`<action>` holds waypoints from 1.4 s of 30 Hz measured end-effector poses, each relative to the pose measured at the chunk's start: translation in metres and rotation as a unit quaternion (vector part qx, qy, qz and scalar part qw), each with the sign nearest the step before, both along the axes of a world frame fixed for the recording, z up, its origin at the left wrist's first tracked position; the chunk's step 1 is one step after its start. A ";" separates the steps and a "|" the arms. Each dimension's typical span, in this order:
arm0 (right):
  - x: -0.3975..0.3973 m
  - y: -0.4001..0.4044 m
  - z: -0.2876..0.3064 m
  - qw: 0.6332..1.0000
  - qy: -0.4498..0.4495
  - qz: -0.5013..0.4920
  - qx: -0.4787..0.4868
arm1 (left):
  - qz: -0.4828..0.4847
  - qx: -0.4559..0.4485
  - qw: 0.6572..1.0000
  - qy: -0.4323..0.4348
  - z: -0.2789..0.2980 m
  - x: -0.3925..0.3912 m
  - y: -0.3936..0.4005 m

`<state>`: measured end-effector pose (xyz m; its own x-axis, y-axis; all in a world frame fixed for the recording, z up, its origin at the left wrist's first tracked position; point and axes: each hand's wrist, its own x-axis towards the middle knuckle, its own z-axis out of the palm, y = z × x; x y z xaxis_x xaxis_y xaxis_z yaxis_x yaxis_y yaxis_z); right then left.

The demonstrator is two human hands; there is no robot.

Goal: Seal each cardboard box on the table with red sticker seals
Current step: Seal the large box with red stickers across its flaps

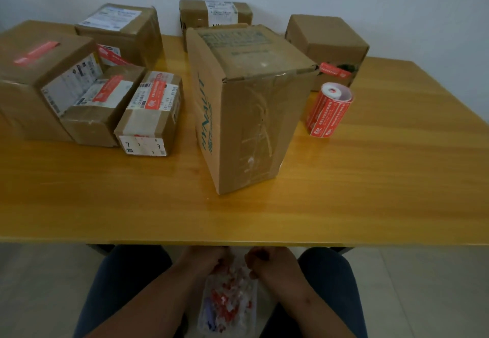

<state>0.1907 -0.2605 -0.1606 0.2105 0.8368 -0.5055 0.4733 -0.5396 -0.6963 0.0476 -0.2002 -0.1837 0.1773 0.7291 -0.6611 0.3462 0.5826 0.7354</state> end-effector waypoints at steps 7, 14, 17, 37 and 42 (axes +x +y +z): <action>-0.003 0.003 0.039 0.978 -0.017 0.208 0.009 | -0.183 0.071 0.976 0.092 0.021 0.000 0.001; 0.009 -0.014 0.122 0.933 -0.080 0.351 -0.019 | -0.448 0.071 0.872 0.185 0.104 0.001 -0.021; 0.021 -0.027 0.162 0.944 -0.021 0.329 0.020 | -0.487 0.096 0.855 0.153 0.143 0.002 -0.032; 0.132 0.097 0.173 0.878 -0.407 -0.011 0.251 | -0.215 0.355 0.910 -0.009 0.179 0.124 0.012; 0.140 0.109 0.171 0.873 -0.405 0.035 0.271 | -0.220 0.401 0.888 0.039 0.168 0.134 0.024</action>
